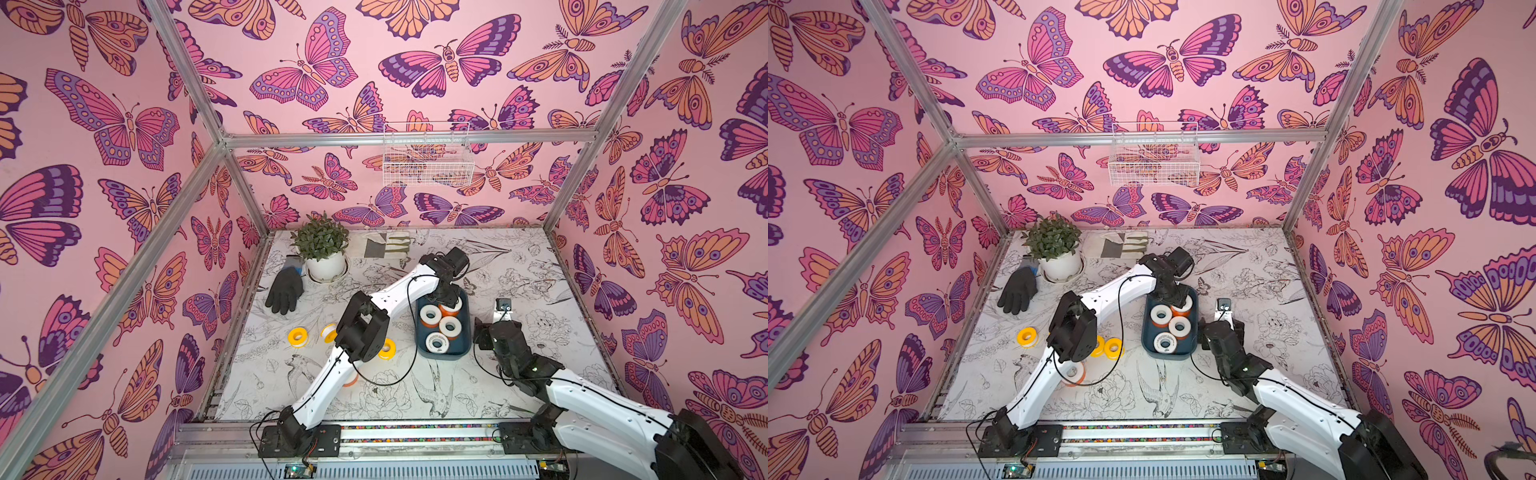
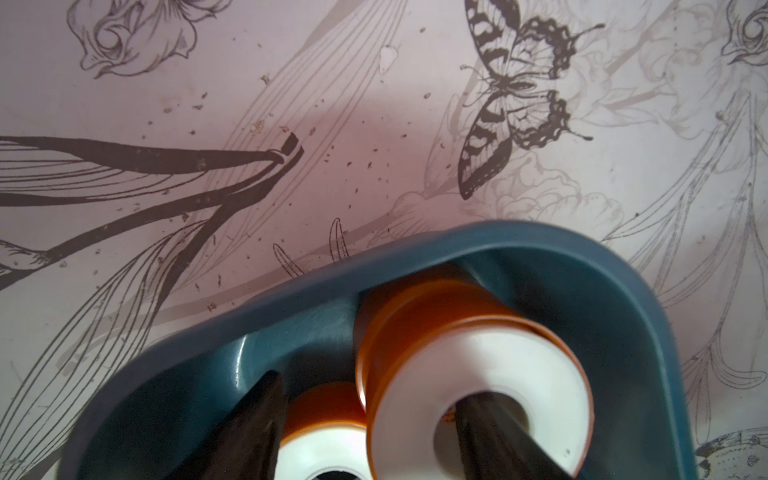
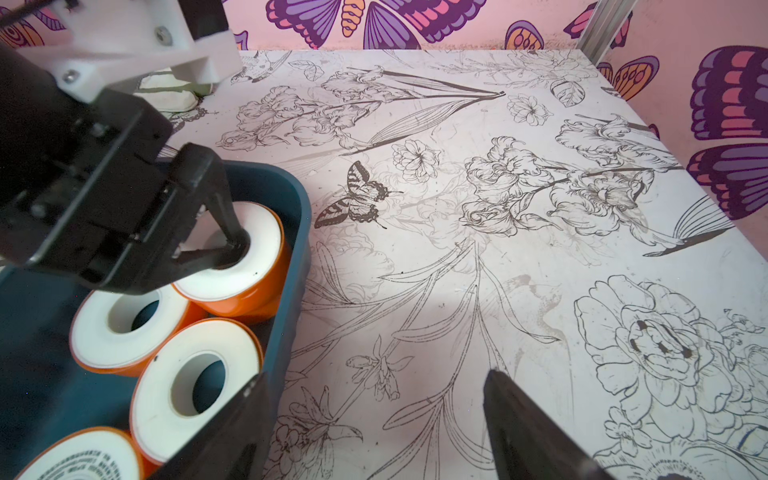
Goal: Put the sealing tape into the storage box
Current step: Place the sealing tape in the storage box.
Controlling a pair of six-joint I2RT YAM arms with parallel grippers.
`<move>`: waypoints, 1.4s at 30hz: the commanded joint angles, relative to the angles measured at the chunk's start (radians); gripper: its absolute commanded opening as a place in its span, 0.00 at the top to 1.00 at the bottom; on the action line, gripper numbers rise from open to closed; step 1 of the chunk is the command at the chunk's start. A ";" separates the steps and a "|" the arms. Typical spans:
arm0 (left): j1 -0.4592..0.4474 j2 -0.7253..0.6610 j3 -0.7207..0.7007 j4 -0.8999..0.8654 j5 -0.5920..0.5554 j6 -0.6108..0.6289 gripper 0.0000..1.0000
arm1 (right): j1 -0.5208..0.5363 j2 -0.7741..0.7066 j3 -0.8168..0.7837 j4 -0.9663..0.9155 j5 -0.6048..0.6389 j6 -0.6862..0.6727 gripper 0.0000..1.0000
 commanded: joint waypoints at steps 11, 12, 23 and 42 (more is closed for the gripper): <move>0.009 -0.230 -0.085 -0.024 -0.043 0.027 0.29 | -0.004 0.004 0.031 -0.018 0.005 0.006 0.16; 0.009 -0.264 -0.109 -0.023 -0.046 0.028 0.29 | -0.004 0.001 0.030 -0.018 0.005 0.007 0.16; 0.009 -0.795 -0.547 -0.022 -0.178 0.007 0.28 | -0.005 -0.024 0.030 -0.043 0.020 0.006 0.17; 0.317 -1.680 -1.243 -0.097 -0.370 0.020 0.18 | 0.054 0.044 0.293 -0.276 -0.109 -0.009 0.18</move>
